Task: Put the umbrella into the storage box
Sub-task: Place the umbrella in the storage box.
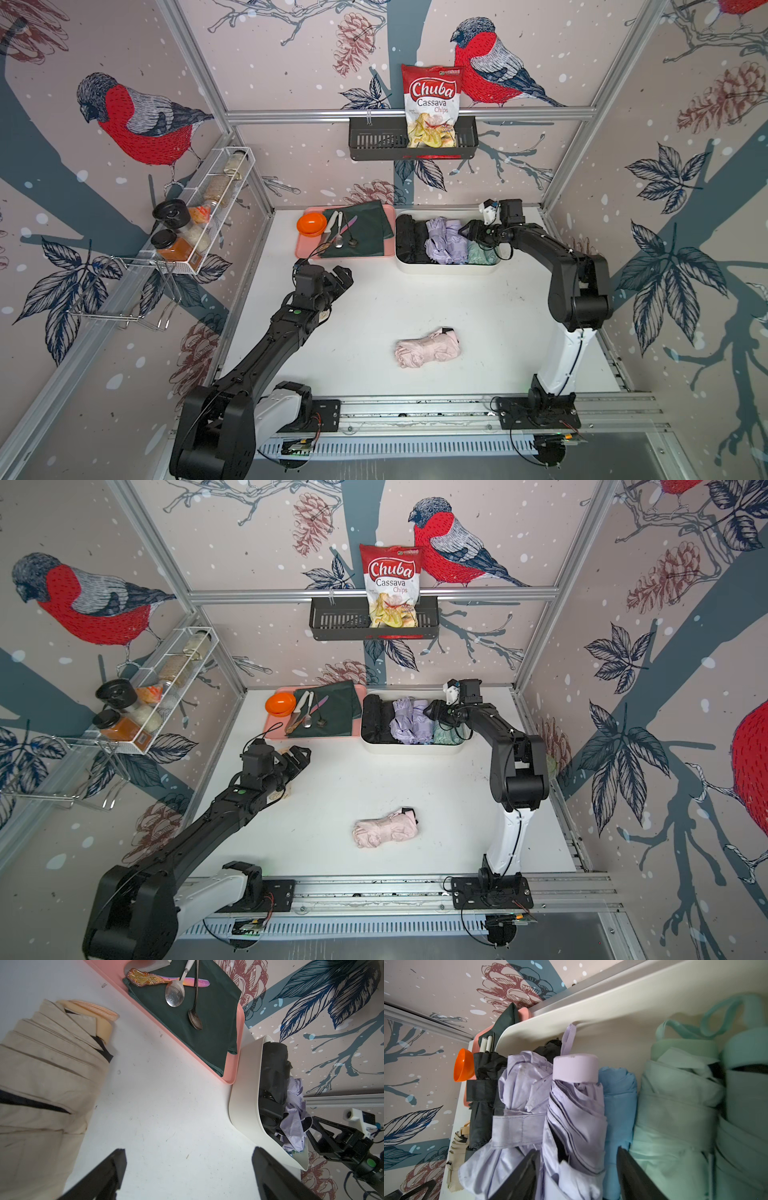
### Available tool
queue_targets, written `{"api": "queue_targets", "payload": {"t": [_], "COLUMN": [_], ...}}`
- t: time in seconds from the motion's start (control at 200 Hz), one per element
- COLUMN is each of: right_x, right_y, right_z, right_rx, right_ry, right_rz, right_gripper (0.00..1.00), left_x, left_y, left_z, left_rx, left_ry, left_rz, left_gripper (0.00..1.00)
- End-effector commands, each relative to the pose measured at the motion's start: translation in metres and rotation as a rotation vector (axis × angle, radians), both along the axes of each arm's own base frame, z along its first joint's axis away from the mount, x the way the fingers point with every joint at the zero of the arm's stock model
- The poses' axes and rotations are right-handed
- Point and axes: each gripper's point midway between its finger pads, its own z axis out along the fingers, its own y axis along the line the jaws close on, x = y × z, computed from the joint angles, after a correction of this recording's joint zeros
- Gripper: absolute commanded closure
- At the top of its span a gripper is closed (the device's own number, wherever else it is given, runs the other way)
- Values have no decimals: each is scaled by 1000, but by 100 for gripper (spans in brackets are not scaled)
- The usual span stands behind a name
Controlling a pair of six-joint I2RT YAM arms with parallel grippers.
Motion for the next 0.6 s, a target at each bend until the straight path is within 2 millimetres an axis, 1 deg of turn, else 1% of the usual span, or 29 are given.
{"api": "queue_targets", "payload": {"t": [0.0,0.125,0.24,0.335,0.41,0.535,0.565,0.575,0.585,0.595], "right_x": [-7,-25,-57,-93,-127,-183,-197,-201,-206,-211], "right_y": [-13,-20,-18,-5,9,36,42,44,45,47], "right_z": [4,17,24,27,26,29,28,24,29,29], "right_rx": [-65,-78,-109,-126,-162,-176,-172,-175,-165,-160], "right_ry": [-6,-26,-38,-30,-17,-12,-5,7,-3,-1], "right_rz": [-49,-104,-145,-143,-129,-71,-54,-50,-44,-40], "right_gripper": [35,35,32,32,31,30,29,29,29,30], "left_x": [6,6,5,3,2,-4,-5,-6,-7,-7], "left_y": [-5,-14,-26,-35,-40,-54,-58,-59,-61,-62], "left_z": [12,13,17,19,17,7,5,4,3,2], "left_rx": [-12,-5,-19,-14,4,38,45,47,49,52], "left_ry": [-45,-49,-70,-80,-76,-59,-55,-53,-52,-51], "left_rz": [-33,-99,-170,-219,-249,-312,-330,-336,-342,-348], "left_gripper": [2,2,2,2,2,3,3,3,3,4]}}
